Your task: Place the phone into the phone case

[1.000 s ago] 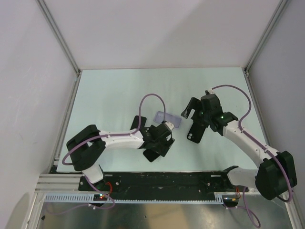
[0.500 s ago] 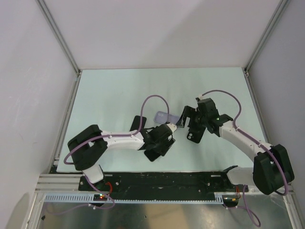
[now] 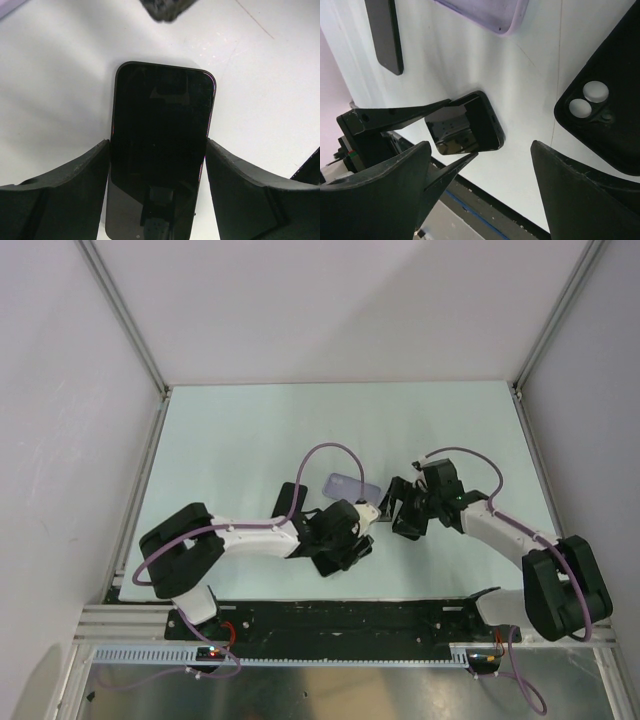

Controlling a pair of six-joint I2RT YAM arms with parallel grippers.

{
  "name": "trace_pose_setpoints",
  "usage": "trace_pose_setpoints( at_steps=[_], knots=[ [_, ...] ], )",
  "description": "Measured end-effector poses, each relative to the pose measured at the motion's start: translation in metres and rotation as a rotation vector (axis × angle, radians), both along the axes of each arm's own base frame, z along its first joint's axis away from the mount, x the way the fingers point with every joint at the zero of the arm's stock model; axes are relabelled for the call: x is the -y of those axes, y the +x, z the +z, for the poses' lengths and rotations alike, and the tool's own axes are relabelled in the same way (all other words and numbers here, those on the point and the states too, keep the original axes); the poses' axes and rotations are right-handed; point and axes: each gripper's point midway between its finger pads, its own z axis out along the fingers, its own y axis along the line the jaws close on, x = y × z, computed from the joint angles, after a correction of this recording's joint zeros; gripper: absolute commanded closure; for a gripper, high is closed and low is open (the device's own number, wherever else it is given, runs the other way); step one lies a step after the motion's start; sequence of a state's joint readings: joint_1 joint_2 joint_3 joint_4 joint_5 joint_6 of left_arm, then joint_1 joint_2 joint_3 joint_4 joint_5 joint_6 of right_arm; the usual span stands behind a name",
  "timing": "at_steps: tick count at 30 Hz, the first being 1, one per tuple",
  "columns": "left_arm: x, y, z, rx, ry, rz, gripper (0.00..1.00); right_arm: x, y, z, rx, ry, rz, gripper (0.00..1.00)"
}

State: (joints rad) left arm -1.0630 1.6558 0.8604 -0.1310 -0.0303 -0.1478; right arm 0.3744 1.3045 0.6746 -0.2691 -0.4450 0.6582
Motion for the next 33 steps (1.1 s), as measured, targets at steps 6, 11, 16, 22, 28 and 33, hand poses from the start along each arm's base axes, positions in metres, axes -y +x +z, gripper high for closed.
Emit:
trace_pose_setpoints(
  at_steps=[6,11,16,22,28,33],
  knots=[
    [0.005,0.000,0.001,0.012,-0.032,-0.024,0.48,-0.007,-0.006,-0.007,-0.053,0.078,0.018,0.23],
    [0.002,-0.002,0.003,0.019,-0.042,-0.026,0.49,-0.013,-0.008,-0.012,-0.087,0.132,0.028,0.25],
    [0.003,-0.001,0.011,0.032,-0.060,-0.025,0.49,-0.015,-0.010,-0.015,-0.106,0.166,0.032,0.27],
    [0.005,0.001,0.019,0.053,-0.082,-0.030,0.49,-0.018,-0.012,-0.020,-0.129,0.188,0.044,0.31],
    [0.005,0.003,0.023,0.067,-0.086,-0.033,0.49,-0.028,-0.014,-0.027,-0.153,0.222,0.079,0.38],
    [0.005,0.003,0.023,0.072,-0.084,-0.039,0.49,-0.042,-0.018,-0.033,-0.184,0.270,0.121,0.45]
  ],
)
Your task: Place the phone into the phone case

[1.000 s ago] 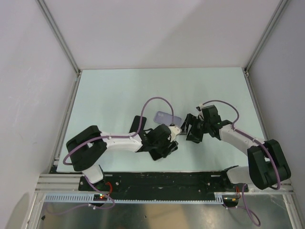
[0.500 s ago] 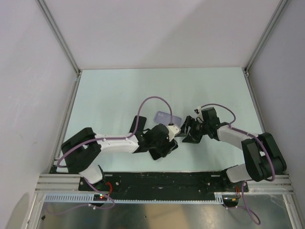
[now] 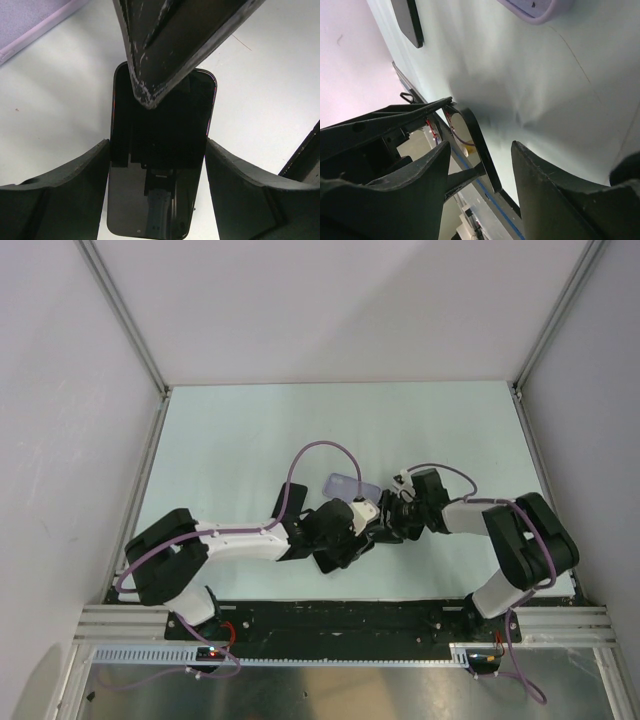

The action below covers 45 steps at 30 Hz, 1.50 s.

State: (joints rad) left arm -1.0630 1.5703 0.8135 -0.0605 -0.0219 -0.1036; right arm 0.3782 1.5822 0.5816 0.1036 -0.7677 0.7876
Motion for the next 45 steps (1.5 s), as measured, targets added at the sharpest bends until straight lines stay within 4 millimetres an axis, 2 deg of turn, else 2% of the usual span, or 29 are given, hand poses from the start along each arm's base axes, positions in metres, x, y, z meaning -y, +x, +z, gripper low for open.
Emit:
trace_pose_setpoints(
  at_steps=[3,8,15,19,21,23,29,31,33,36,39,42,45],
  knots=[
    [0.000,0.000,0.000,0.001,0.001,-0.001,0.49,-0.008,-0.003,-0.004,-0.022,0.032,0.025,0.47],
    [0.000,0.000,0.000,0.005,0.003,-0.006,0.49,-0.018,-0.006,-0.002,-0.027,0.074,0.053,0.63],
    [0.000,0.001,0.002,0.011,0.001,-0.007,0.49,-0.020,-0.005,0.001,-0.015,0.093,0.056,0.72],
    [-0.001,0.001,0.002,0.012,0.001,-0.010,0.48,-0.020,-0.006,0.002,0.002,0.103,0.070,0.92],
    [-0.001,0.002,0.003,0.014,-0.001,-0.009,0.45,-0.020,-0.006,0.003,0.008,0.108,0.073,0.98],
    [-0.001,0.002,0.003,0.014,-0.001,-0.009,0.41,-0.020,-0.006,0.003,0.009,0.109,0.074,1.00],
    [-0.001,0.002,0.005,0.003,-0.010,0.006,0.17,-0.020,-0.007,0.004,0.011,0.120,0.071,1.00],
    [-0.001,0.003,0.012,0.006,-0.029,0.017,0.11,-0.019,-0.008,0.006,0.005,0.124,0.061,1.00],
    [0.000,0.008,0.030,0.024,-0.081,0.037,0.09,-0.018,-0.010,0.007,-0.009,0.125,0.050,1.00],
    [0.000,0.017,0.063,0.065,-0.171,0.067,0.07,-0.018,-0.010,0.012,-0.019,0.134,0.037,1.00],
    [-0.003,0.027,0.087,0.093,-0.236,0.106,0.08,-0.018,-0.008,0.014,-0.019,0.135,0.026,1.00],
    [-0.013,0.040,0.093,0.098,-0.252,0.187,0.15,-0.014,-0.006,0.015,-0.024,0.133,0.000,1.00],
    [-0.034,0.062,0.092,0.081,-0.241,0.344,0.26,-0.006,-0.003,0.019,-0.025,0.131,-0.049,1.00]
  ],
)
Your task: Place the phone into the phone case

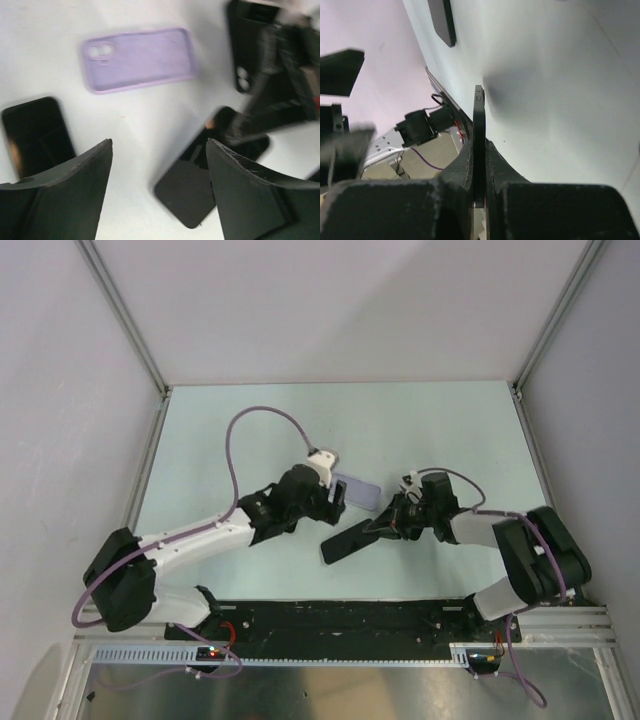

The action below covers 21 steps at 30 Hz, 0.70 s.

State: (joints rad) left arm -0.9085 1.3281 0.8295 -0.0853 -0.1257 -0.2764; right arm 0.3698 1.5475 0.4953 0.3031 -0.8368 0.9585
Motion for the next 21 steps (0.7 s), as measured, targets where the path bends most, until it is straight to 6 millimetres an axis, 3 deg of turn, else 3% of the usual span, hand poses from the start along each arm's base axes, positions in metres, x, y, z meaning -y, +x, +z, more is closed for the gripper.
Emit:
trace_pose_setpoints(
  at_steps=[5,8,10,13,21],
  knots=[
    [-0.042,0.057,0.012,-0.061,-0.042,0.318,0.35,0.024,0.012,0.031,0.027,0.008,-0.152,1.00],
    [-0.054,0.088,0.016,-0.078,-0.056,0.442,0.37,0.039,0.020,0.066,0.078,0.035,-0.267,1.00],
    [-0.051,0.100,0.014,-0.091,-0.045,0.467,0.38,0.051,0.024,0.086,0.091,0.057,-0.355,1.00],
    [-0.041,0.115,0.004,-0.113,-0.016,0.481,0.40,0.069,0.028,0.102,0.041,0.072,-0.472,1.00],
    [-0.032,0.131,-0.036,-0.176,0.078,0.494,0.45,0.101,0.041,0.102,-0.231,0.083,-0.699,1.00]
  ],
)
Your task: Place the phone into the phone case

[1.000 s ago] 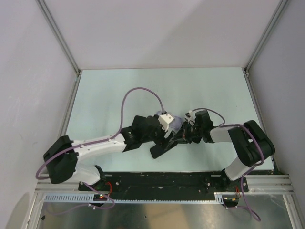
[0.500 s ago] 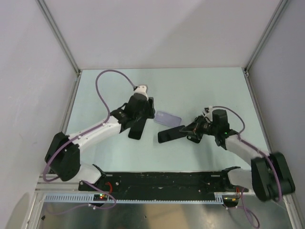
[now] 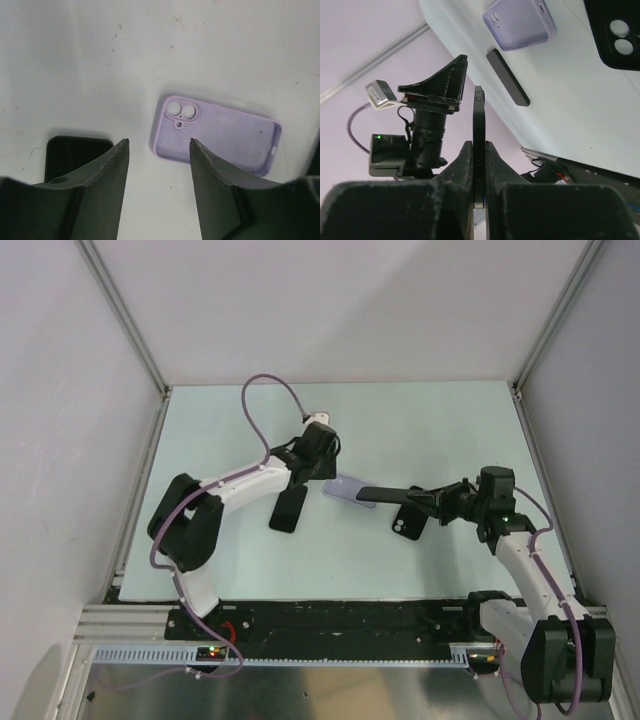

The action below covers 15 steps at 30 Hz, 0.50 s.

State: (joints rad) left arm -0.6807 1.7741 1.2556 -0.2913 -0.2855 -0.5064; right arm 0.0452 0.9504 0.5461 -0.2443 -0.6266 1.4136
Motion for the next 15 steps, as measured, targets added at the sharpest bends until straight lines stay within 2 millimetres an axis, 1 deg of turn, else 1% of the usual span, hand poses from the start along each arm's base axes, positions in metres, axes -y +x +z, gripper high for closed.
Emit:
trace_pose_setpoints(
  at_steps=[3,6,11,15],
  knots=[
    [0.001,0.002,-0.012,-0.022,0.020,-0.002,0.47,0.005,0.003,-0.003,-0.065,0.034,-0.038,1.00],
    [0.002,0.003,-0.024,-0.042,0.046,-0.012,0.49,0.009,0.006,-0.002,-0.082,0.048,-0.059,1.00],
    [0.003,0.003,-0.042,-0.072,0.082,-0.040,0.51,0.024,0.017,0.008,-0.043,0.046,-0.101,1.00],
    [0.007,0.000,-0.054,-0.101,0.091,-0.080,0.53,0.033,0.022,0.008,-0.013,0.023,-0.110,1.00]
  ],
)
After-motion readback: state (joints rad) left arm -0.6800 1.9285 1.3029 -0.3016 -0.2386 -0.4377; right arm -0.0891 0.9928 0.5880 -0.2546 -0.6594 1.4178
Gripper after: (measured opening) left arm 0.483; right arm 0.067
